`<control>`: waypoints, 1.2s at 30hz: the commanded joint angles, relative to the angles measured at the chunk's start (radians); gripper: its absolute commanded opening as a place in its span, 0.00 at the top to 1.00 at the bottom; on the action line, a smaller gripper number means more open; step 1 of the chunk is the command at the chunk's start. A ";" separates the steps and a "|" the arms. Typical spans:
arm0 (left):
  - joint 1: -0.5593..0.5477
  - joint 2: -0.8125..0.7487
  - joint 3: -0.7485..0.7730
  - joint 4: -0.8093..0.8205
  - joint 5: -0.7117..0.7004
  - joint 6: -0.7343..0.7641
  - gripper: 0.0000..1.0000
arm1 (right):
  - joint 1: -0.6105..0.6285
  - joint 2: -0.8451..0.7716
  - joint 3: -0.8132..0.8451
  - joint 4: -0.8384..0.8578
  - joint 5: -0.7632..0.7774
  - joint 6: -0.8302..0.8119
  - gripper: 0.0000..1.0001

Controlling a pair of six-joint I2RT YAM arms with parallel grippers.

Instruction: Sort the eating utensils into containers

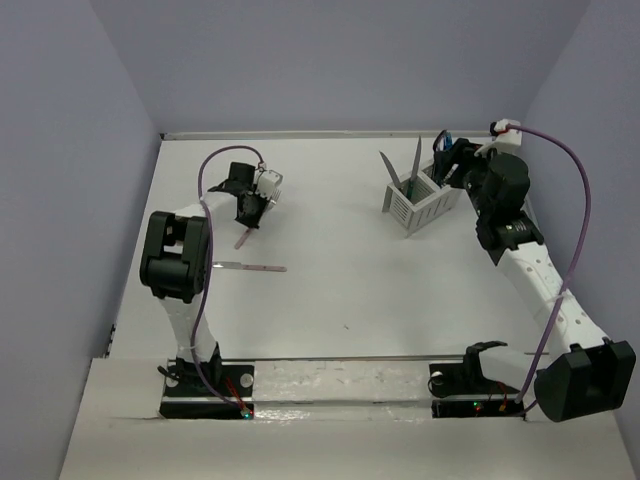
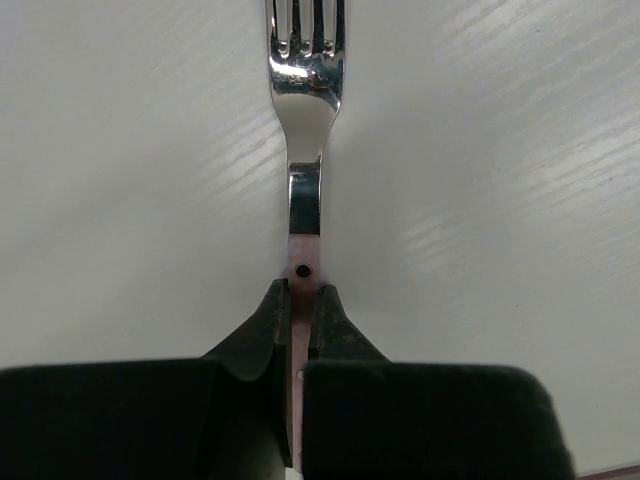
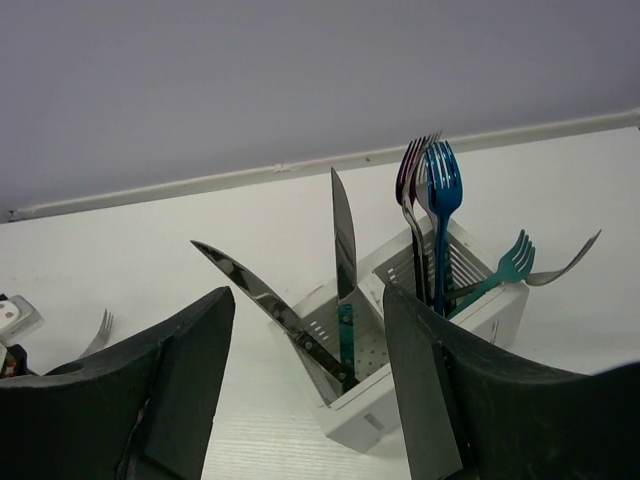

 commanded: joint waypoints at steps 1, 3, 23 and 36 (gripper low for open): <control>0.001 -0.249 -0.173 0.180 -0.020 -0.061 1.00 | 0.002 -0.043 0.013 0.011 -0.123 0.027 0.30; 0.001 -0.375 -0.229 0.259 -0.002 -0.092 1.00 | 0.002 -0.038 0.038 0.017 -0.213 0.061 0.26; -0.014 -0.900 -0.203 0.202 0.188 -0.230 1.00 | 0.578 0.513 0.487 0.356 -0.353 0.196 0.24; -0.020 -0.911 -0.212 0.205 0.219 -0.243 1.00 | 0.609 0.756 0.680 0.405 -0.302 0.317 0.35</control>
